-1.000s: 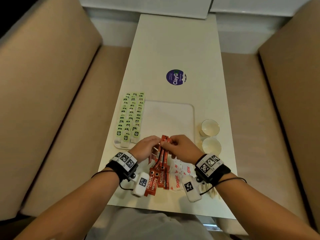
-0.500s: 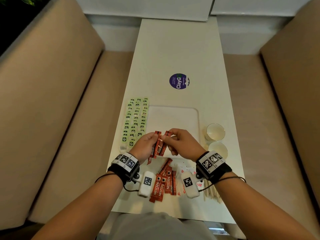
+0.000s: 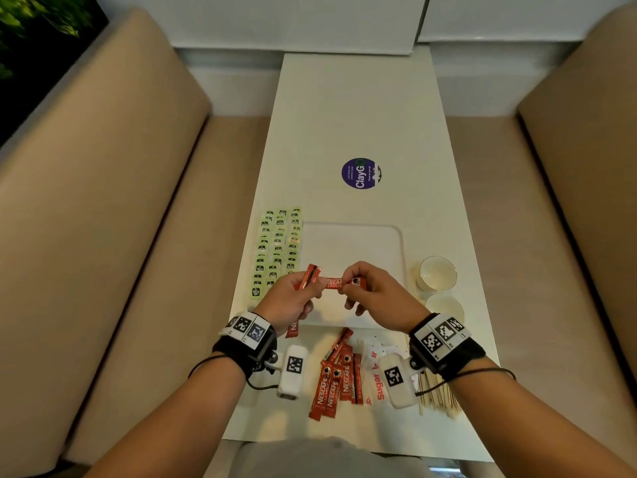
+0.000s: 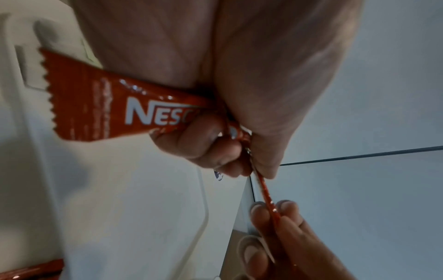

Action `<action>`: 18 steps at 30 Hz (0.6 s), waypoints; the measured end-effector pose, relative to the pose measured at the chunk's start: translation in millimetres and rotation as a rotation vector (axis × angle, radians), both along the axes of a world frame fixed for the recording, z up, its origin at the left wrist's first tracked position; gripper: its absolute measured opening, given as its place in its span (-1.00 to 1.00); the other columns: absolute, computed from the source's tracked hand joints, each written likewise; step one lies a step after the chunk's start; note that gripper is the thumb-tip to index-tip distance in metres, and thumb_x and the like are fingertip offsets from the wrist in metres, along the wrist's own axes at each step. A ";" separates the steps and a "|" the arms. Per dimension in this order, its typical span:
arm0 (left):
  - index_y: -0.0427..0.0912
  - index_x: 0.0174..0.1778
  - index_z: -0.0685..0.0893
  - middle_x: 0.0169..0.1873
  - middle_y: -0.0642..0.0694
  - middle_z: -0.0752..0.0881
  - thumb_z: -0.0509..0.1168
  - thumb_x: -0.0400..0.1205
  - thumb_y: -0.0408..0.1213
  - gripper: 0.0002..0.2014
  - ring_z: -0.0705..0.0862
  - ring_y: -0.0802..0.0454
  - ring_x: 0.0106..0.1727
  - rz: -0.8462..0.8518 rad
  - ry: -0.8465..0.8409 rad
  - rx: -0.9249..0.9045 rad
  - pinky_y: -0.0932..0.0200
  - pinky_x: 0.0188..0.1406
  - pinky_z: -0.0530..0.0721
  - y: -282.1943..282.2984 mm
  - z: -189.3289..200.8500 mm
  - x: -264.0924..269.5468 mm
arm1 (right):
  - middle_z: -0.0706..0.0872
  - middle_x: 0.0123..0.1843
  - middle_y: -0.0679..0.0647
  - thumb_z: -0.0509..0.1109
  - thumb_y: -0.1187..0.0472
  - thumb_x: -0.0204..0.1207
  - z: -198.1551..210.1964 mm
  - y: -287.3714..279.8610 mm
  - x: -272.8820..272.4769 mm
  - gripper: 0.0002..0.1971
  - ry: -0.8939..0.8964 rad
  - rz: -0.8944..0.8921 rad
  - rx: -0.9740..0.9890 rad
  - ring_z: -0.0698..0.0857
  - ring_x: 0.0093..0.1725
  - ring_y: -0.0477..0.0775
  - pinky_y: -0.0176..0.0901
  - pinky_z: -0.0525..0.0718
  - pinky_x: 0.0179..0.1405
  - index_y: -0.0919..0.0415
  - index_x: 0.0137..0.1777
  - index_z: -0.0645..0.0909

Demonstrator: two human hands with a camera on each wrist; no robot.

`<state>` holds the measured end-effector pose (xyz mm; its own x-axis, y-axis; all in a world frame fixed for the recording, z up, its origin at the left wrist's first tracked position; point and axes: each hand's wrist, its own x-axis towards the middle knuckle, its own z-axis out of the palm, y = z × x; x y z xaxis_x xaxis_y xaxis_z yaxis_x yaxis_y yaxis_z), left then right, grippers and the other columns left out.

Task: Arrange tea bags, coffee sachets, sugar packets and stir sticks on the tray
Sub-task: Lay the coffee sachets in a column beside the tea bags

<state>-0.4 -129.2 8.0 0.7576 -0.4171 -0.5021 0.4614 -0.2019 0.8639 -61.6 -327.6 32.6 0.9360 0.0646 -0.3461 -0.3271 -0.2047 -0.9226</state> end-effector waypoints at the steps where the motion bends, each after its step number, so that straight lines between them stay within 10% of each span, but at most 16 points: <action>1: -0.18 0.01 0.74 -0.30 -0.04 0.69 0.39 0.69 -0.16 -0.85 0.47 0.10 -0.52 0.010 -0.009 -0.007 0.27 -0.55 0.39 -0.6 1.6 0.9 | 0.77 -0.03 0.29 0.37 0.27 0.69 -0.4 -0.4 -0.2 -0.94 -0.008 -0.009 -0.006 0.80 -0.17 0.04 -0.04 0.75 -0.21 0.16 0.11 0.59; 9: -0.20 0.03 0.76 -0.19 -0.13 0.78 0.41 0.69 -0.23 -0.88 0.56 0.06 -0.44 0.001 -0.069 0.026 0.25 -0.51 0.42 3.9 -0.7 8.7 | 0.87 -0.08 0.02 0.43 0.18 0.69 -5.8 -2.2 1.8 -0.86 -0.002 -0.109 0.004 0.84 -0.12 0.02 -0.16 0.77 -0.17 0.15 0.16 0.77; 18: -0.08 -0.03 0.81 -0.39 -0.16 0.67 0.46 0.63 -0.35 -0.92 0.55 -0.08 -0.36 0.083 -0.131 0.048 0.18 -0.46 0.47 6.8 -11.5 13.8 | 0.88 -0.03 0.20 0.39 0.27 0.71 -14.7 0.5 8.1 -0.82 0.122 -0.191 0.211 0.85 -0.12 0.14 -0.16 0.78 -0.15 0.29 0.20 0.75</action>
<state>13.4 -122.5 -3.6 0.8485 -0.3285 -0.4150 0.3626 -0.2103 0.9079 -53.5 -327.1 17.8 0.8904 -0.0264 -0.4544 -0.4521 0.0634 -0.8897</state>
